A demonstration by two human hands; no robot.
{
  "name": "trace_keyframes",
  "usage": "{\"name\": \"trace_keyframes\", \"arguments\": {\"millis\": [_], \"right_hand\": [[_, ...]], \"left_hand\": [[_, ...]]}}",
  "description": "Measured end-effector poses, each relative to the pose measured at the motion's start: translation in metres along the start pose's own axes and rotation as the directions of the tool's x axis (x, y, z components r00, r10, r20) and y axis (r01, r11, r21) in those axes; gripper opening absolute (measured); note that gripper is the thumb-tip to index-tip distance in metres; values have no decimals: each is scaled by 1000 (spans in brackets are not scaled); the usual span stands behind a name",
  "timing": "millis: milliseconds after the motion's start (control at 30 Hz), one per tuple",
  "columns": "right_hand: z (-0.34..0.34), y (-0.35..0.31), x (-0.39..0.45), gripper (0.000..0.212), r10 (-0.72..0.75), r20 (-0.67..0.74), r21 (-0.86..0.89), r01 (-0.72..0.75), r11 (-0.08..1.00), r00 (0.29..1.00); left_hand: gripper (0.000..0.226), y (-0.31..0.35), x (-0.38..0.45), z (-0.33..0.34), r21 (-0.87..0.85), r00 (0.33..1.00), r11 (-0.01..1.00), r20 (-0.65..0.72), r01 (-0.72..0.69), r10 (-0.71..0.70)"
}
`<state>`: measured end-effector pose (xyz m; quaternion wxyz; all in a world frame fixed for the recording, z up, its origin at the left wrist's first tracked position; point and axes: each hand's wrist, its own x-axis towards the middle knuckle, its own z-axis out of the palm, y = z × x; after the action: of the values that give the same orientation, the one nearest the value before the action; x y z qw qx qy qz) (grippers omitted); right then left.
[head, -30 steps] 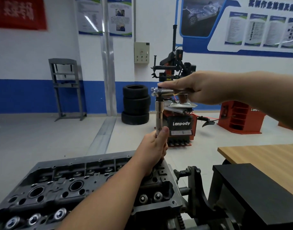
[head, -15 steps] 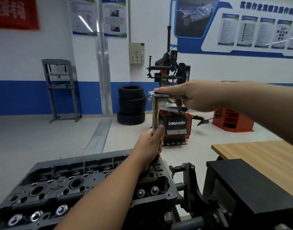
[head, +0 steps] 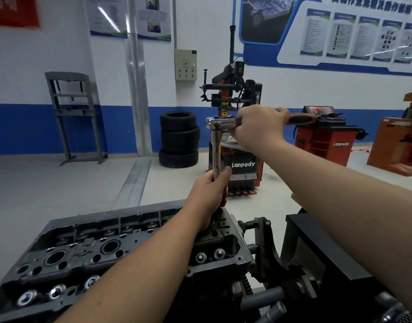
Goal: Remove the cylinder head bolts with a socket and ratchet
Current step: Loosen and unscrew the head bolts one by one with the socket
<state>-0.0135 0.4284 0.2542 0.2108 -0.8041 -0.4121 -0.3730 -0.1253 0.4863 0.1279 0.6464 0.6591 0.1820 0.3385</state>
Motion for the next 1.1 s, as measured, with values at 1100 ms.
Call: {"name": "trace_keyframes", "arguments": {"millis": [1100], "right_hand": [[-52, -79, -29, 48, -622, 135, 202, 593, 779, 771]], "left_hand": [[43, -9, -2, -1, 249, 977, 950, -55, -187, 207]]}}
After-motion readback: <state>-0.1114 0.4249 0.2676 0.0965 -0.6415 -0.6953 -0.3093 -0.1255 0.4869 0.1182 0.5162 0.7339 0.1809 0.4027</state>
